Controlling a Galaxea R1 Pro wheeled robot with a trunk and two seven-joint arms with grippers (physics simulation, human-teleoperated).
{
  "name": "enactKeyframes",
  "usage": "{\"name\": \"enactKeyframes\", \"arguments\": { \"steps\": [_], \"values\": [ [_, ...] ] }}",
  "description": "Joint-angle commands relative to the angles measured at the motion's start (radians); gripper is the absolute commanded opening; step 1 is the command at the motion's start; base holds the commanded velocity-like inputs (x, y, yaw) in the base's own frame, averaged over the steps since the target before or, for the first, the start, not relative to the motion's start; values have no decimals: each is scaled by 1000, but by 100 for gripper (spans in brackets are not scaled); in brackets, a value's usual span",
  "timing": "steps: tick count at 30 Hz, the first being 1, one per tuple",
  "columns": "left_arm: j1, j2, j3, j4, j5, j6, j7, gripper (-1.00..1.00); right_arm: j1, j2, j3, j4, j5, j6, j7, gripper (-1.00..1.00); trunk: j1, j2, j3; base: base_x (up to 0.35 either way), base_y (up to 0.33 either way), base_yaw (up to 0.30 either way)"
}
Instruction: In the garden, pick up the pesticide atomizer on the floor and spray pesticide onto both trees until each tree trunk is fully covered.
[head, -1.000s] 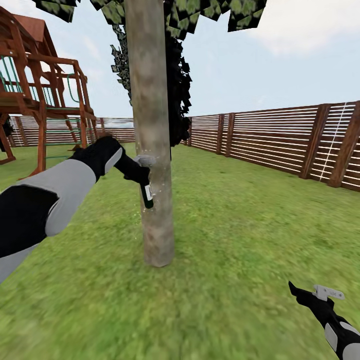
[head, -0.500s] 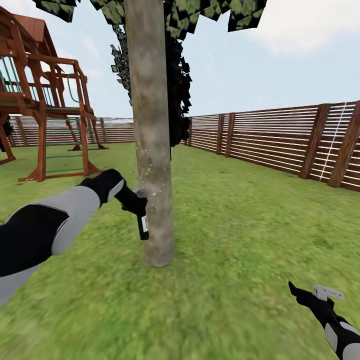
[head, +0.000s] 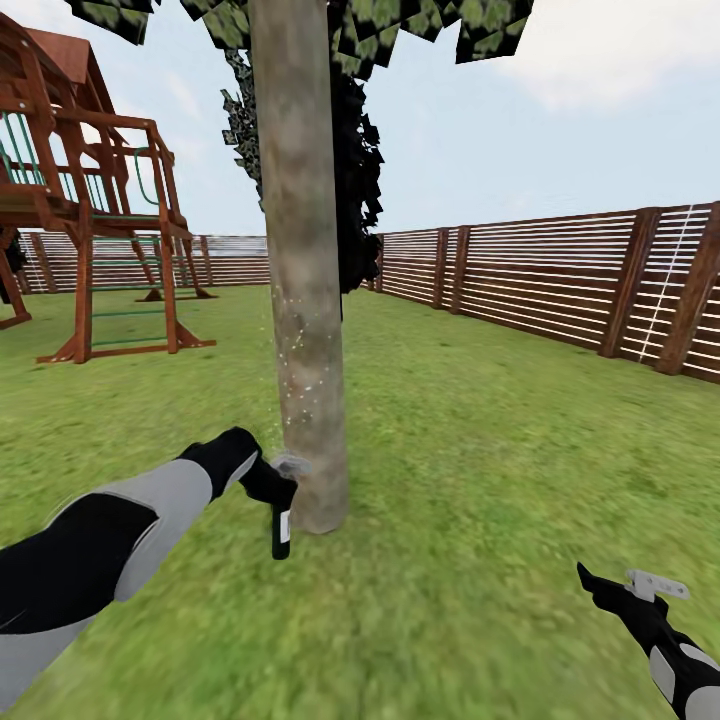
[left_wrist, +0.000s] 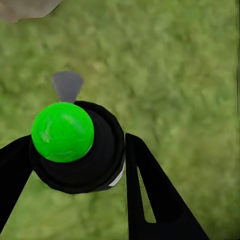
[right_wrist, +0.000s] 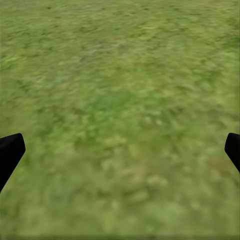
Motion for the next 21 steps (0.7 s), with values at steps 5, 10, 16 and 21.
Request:
{"name": "enactKeyframes", "arguments": {
  "steps": [5,10,16,21],
  "values": [
    [43,-4,0,-1,-1,-96,69,-100,0,0,0,0,0,0,1,100,0,0,0,0,0,0],
    [56,1,5,-2,2,-133,89,-100,0,0,0,0,0,0,0,100,0,0,0,0,0,127],
    [57,1,9,-5,3,-161,91,-100,0,0,0,0,0,0,0,100,0,0,0,0,0,244],
    [57,1,31,-24,70,-202,90,-100,0,0,0,0,0,0,1,100,0,0,0,0,0,49]
  ]
}}
